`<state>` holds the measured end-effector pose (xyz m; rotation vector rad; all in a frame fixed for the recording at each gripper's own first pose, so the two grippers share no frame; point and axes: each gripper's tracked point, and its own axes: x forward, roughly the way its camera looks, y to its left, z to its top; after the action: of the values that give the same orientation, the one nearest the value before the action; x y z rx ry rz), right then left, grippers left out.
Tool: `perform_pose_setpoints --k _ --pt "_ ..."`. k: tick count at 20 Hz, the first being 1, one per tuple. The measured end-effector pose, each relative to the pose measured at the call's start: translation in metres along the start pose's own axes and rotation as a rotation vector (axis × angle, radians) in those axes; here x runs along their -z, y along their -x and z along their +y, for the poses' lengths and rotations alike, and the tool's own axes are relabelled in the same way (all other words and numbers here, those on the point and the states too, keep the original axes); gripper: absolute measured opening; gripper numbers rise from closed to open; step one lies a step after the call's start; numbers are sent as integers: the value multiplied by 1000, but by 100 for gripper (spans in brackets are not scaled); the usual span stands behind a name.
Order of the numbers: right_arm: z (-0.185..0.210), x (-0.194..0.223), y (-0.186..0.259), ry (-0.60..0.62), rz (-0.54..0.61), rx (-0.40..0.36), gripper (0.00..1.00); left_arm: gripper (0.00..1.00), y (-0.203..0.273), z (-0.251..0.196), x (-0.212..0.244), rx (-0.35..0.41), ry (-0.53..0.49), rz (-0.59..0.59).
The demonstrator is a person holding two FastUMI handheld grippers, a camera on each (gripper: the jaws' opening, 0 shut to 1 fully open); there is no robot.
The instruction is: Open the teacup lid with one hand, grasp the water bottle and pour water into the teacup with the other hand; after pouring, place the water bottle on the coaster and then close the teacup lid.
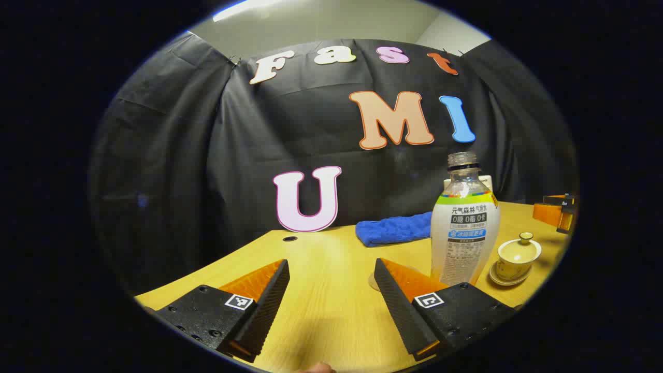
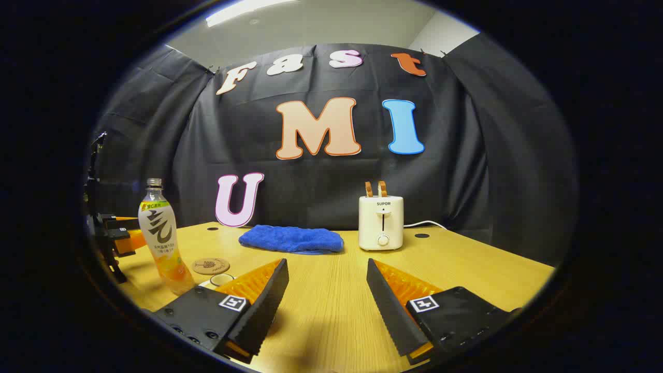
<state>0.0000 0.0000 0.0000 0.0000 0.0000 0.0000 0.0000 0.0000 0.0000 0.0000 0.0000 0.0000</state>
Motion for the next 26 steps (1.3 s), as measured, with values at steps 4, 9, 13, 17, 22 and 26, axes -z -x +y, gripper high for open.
perform_pose_setpoints --k 4,9,13,17,22,26 --pt "2 1 1 1 -2 -10 97 96 2 10 -2 -64 0 -3" --pt "3 1 0 1 -2 -20 97 96 1 12 0 -48 59 -13" --pt "3 1 1 1 -2 -19 93 100 1 15 3 -45 104 -13" --pt "3 1 0 1 -1 -19 94 95 0 13 1 -38 106 -15" --pt "4 1 0 0 0 -21 97 96 0 16 2 -49 106 -15" --pt "4 1 0 1 -2 -21 94 96 0 14 2 -37 107 -16"
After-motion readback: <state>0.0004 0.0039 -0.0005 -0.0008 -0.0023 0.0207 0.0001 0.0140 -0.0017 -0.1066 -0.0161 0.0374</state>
